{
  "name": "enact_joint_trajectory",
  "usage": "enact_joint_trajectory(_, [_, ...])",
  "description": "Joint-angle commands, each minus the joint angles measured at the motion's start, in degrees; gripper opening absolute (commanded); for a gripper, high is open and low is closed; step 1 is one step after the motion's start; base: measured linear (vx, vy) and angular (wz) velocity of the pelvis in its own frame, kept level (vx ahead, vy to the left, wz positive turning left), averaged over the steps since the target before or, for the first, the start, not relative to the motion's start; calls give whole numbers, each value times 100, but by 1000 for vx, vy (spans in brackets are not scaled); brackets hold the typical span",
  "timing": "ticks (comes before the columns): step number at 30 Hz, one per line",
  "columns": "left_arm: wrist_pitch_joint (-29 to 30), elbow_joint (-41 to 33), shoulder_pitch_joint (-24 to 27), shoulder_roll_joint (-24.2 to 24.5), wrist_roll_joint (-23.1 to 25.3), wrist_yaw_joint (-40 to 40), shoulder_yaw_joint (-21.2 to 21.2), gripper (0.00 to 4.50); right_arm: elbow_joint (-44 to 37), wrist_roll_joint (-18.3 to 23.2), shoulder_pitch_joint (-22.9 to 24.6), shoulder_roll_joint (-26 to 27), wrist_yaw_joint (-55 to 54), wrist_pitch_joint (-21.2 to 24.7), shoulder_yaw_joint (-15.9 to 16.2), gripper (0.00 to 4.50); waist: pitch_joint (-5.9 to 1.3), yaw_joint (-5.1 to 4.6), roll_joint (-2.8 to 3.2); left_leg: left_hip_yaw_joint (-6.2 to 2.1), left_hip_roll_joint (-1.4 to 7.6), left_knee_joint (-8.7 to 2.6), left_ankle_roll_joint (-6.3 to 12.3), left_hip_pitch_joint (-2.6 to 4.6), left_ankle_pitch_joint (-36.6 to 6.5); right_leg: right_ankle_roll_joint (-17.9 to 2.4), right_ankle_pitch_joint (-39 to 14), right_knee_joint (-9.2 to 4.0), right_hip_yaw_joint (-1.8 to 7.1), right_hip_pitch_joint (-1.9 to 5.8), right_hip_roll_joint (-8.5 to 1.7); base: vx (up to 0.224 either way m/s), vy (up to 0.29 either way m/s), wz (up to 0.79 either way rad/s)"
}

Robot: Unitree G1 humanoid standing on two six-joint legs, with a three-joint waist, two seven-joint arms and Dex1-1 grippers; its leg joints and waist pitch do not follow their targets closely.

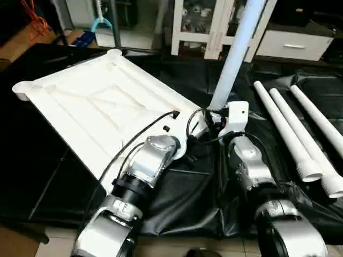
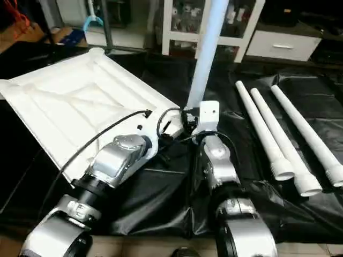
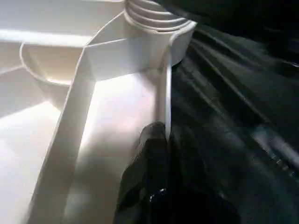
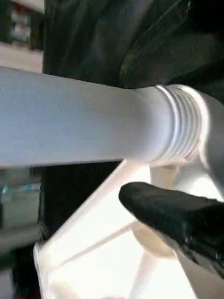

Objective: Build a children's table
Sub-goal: Insert table leg to table base

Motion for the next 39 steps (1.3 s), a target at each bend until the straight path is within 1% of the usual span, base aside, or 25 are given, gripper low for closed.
enact_joint_trajectory(1, [-806,-35,182,598,282,-550,-343,0,-1576,379,590,-412,705,459,156,366,-445,88,26,-122,301,-313,1023,152,-144,-1714,397,-161,132,373,-264,0,0,0])
enact_joint_trajectory(2, [-1002,-44,258,764,351,-712,-454,0,-1914,455,749,-529,854,570,189,366,-419,161,27,-130,280,-314,1120,161,-115,-1625,436,-219,121,390,-237,0,0,0])
enact_joint_trajectory(3, [-1013,-45,263,773,355,-721,-460,0,-1931,458,757,-535,862,576,190,366,-410,177,19,-135,312,-332,1150,148,-90,-1579,518,-172,141,400,-260,0,0,0])
enact_joint_trajectory(4, [-1094,-105,367,940,354,-903,-501,0,-2286,570,948,-733,1091,748,208,366,-422,174,30,-117,312,-326,1090,195,-191,-1632,363,-186,135,366,-260,0,0,0])
enact_joint_trajectory(5, [-1152,-187,471,1091,302,-1098,-492,0,-2610,698,1143,-978,1385,938,222,366,-404,199,94,-116,312,-345,992,191,-361,-1641,139,-201,142,377,-263,0,0,0])
enact_joint_trajectory(6, [-1191,-224,516,1159,278,-1189,-490,0,-2749,755,1229,-1090,1522,1022,228,366,-384,199,69,-110,313,-357,946,190,-466,-1618,22,-236,143,381,-251,0,0,0])
enact_joint_trajectory(7, [-1449,-408,733,1514,135,-1671,-482,0,-3386,997,1718,-1785,2411,1468,319,366,-365,237,116,-121,321,-380,828,200,-642,-1589,-120,-241,149,387,-251,0,0,0])
enact_joint_trajectory(8, [-1449,-408,733,1514,135,-1671,-482,0,-3386,997,1718,-1785,2411,1468,319,366,-375,254,96,-121,323,-376,805,213,-697,-1561,-124,-254,147,398,-238,0,0,0])
enact_joint_trajectory(9, [-1742,-540,860,1701,27,-1998,-492,0,-3570,1079,1963,-2166,2903,1587,339,366,-376,273,101,-124,334,-377,768,209,-716,-1558,-87,-235,152,401,-247,0,0,0])
enact_joint_trajectory(10, [-1959,-606,931,1823,-56,-2210,-512,0,-3698,1132,2119,-2382,3175,1699,307,366,-362,296,96,-114,318,-389,714,194,-933,-1541,-274,-261,161,401,-260,0,0,0])
enact_joint_trajectory(12, [-2303,-735,1037,1993,-219,-2588,-601,0,-3816,1356,2249,-2546,3344,1915,136,366,-365,298,98,-106,295,-392,639,189,-1070,-1515,-536,-283,165,378,-264,0,0,0])
enact_joint_trajectory(13, [-2373,-851,1102,2071,-309,-2811,-646,0,-3771,1488,2270,-2626,3484,1985,44,386,-364,299,87,-103,297,-392,617,190,-1101,-1500,-607,-294,169,372,-270,0,0,0])
enact_joint_trajectory(15, [-2471,-987,1174,2140,-425,-3099,-687,0,-3666,1617,2254,-2724,3704,2035,-23,397,-380,326,102,-105,309,-376,609,208,-931,-1529,-522,-261,166,362,-273,0,0,0])
enact_joint_trajectory(16, [-2494,-1131,1235,2168,-537,-3306,-705,0,-3538,1760,2212,-2815,4011,2130,-33,416,-388,344,131,-100,307,-365,647,214,-792,-1576,-346,-233,165,366,-266,0,0,0])
enact_joint_trajectory(17, [-2518,-1228,1274,2175,-606,-3448,-705,0,-3514,1862,2201,-2901,4218,2231,-14,416,-389,349,139,-100,311,-361,682,214,-706,-1607,-229,-216,166,371,-266,0,0,0])
enact_joint_trajectory(18, [-2488,-1370,1320,2181,-690,-3596,-731,0,-3508,1961,2179,-2958,4414,2320,19,438,-398,393,149,-93,315,-343,760,230,-515,-1649,3,-193,164,372,-264,0,0,0])
enact_joint_trajectory(19, [-2473,-1468,1349,2187,-741,-3691,-757,0,-3527,2032,2164,-3011,4538,2385,45,443,-405,403,147,-91,313,-334,806,231,-408,-1675,125,-175,163,374,-259,0,0,0])
enact_joint_trajectory(20, [-2487,-1560,1375,2196,-779,-3774,-801,0,-3513,2025,2130,-3054,4643,2347,84,447,-418,469,148,-81,313,-309,923,239,-152,-1713,368,-143,163,366,-265,0,0,0])
enact_joint_trajectory(21, [-2496,-1594,1385,2201,-796,-3813,-822,0,-3505,2018,2114,-3069,4686,2335,97,447,-422,484,150,-84,313,-302,943,235,-108,-1719,391,-132,159,369,-271,0,0,0])
enact_joint_trajectory(22, [-2524,-1712,1420,2213,-855,-3955,-926,0,-3465,1968,2030,-3123,4893,2302,152,449,-430,508,122,-79,312,-295,964,235,-66,-1716,382,-123,158,374,-276,0,0,0])
enact_joint_trajectory(26, [-2583,-1783,1441,2173,-802,-4051,-1038,0,-3418,1897,1900,-3287,5381,2332,343,449,-415,564,110,-70,316,-296,915,245,-211,-1640,15,-147,161,363,-279,0,0,0])
enact_joint_trajectory(29, [-2583,-1776,1415,2148,-758,-4105,-1051,0,-3219,1659,1753,-3404,5640,2114,533,449,-418,572,104,-70,301,-285,823,232,-280,-1617,-132,-143,161,362,-277,0,0,0])
enact_joint_trajectory(33, [-2554,-1811,1380,2201,-740,-4224,-1060,0,-3006,1542,1572,-3527,6009,2026,680,449,-422,576,96,-72,291,-269,804,215,-305,-1606,-117,-135,169,375,-270,0,0,0])
enact_joint_trajectory(35, [-2553,-1800,1364,2218,-739,-4232,-1062,0,-2925,1496,1524,-3557,6088,1986,710,415,-433,579,95,-76,290,-254,825,208,-285,-1630,-88,-113,164,371,-270,0,0,0])
enact_joint_trajectory(39, [-2561,-1772,1333,2243,-743,-4247,-1070,0,-2706,1433,1373,-3594,6279,1947,759,378,-435,583,111,-75,290,-245,832,208,-299,-1657,-90,-111,155,369,-255,0,0,0])
